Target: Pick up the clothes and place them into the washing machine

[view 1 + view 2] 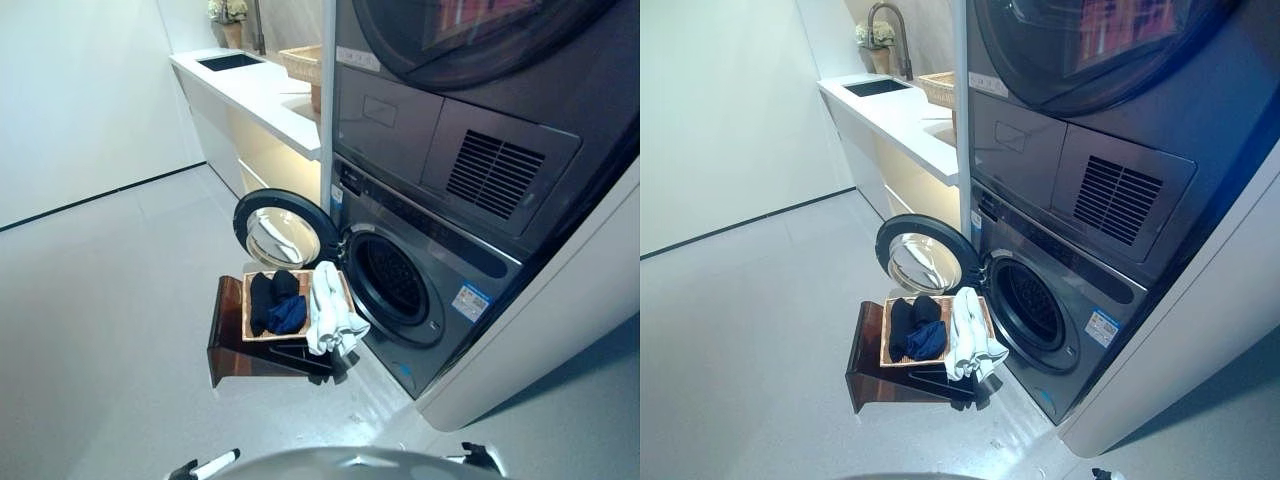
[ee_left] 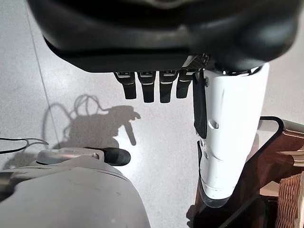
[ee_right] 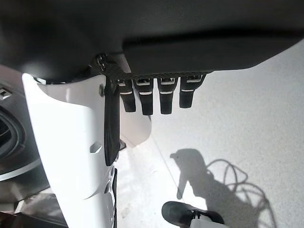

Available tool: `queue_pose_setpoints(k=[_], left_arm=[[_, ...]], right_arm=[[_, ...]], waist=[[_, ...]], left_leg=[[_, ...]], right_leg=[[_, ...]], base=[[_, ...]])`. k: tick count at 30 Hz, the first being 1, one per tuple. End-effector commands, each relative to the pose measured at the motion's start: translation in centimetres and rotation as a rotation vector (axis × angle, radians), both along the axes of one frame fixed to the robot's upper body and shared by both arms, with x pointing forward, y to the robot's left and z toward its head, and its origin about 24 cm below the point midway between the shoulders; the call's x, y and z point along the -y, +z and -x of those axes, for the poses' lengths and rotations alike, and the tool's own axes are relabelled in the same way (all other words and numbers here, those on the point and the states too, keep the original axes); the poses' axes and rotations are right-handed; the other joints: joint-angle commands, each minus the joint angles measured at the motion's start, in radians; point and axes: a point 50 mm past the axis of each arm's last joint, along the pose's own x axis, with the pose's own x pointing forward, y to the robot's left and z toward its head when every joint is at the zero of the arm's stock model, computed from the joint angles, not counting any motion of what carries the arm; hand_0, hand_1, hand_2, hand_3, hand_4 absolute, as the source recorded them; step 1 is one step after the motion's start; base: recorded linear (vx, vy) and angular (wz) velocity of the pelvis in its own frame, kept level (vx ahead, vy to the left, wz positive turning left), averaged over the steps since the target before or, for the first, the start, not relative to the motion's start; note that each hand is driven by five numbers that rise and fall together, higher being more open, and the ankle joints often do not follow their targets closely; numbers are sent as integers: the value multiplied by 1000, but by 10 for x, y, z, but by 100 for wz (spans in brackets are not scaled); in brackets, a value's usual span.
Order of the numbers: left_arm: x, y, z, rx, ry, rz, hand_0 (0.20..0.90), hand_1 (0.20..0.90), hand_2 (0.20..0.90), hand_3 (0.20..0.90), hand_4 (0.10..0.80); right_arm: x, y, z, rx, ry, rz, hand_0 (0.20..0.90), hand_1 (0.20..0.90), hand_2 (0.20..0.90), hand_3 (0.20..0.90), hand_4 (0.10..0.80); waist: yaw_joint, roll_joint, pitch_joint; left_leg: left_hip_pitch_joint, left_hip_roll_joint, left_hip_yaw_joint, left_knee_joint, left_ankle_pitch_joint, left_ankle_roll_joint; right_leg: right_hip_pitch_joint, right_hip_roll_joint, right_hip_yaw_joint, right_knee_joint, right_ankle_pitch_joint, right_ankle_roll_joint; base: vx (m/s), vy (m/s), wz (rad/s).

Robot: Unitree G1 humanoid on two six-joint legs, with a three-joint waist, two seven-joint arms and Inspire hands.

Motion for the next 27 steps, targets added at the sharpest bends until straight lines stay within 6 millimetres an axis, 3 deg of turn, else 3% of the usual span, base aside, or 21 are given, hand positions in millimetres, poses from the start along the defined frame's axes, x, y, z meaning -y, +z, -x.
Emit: queue_pose_setpoints(k=[1,11,16,17,20,23,24,25,27], left_arm=[[1,3,-32,68,26,1,900,900,900,900,800],[-3,4,-38,87,54,-7,900,900,900,900,800],[-6,7,-48,123,72,-18,900,900,900,900,800],[-9,8,-53,133,76,-32,900,900,900,900,800],[-10,9,-53,132,96,-31,900,900,900,900,800],[-8,9,-55,146,132,-27,900,900,900,900,800],[-5,10,-65,178,125,-24,900,900,900,900,800],[-5,10,-65,178,125,-24,900,900,900,900,800],[-3,10,-68,185,119,-20,900,900,900,900,800]], right_arm=[[0,6,-33,77,-19,19,900,900,900,900,800],[0,8,-43,105,-22,22,900,900,900,900,800],[3,15,-63,181,-22,40,900,900,900,900,800],[3,18,-75,212,1,47,900,900,900,900,800],[2,18,-75,207,3,42,900,900,900,900,800],[4,16,-67,193,-19,50,900,900,900,900,800],[7,18,-70,207,-12,64,900,900,900,900,800],[7,18,-70,207,-12,64,900,900,900,900,800],[9,20,-72,201,4,78,900,900,900,900,800]], waist=[[13,-28,46],[8,-24,58],[2,-20,96],[3,-29,123],[9,-45,133],[23,-74,172],[28,-85,206],[27,-85,205],[36,-81,208]], left_leg=[[53,-70,-22,-2,-87,-12],[55,-64,-23,-2,-82,-14],[40,-52,-19,-2,-68,-16],[8,-43,-11,58,-80,-16],[-37,-40,-2,164,-104,-21],[-150,-56,-16,401,-64,-32],[-260,-91,-26,509,-20,-36],[-263,-91,-27,512,-20,-36],[-330,-124,-43,448,-35,-27]], right_leg=[[53,49,-19,1,-69,-2],[50,57,-17,1,-70,-11],[24,67,-9,3,-63,-27],[-5,72,4,39,-72,-38],[-9,80,16,53,-82,-53],[29,72,4,31,-79,-64],[24,63,-8,27,-76,-67],[22,63,-9,27,-76,-67],[5,58,-5,25,-83,-63]], base=[[0,0,0],[7,-34,1],[-42,-68,-1],[-92,-102,-3],[5,-130,0],[46,-189,9],[-50,-123,21],[-32,-83,35],[118,18,16]])
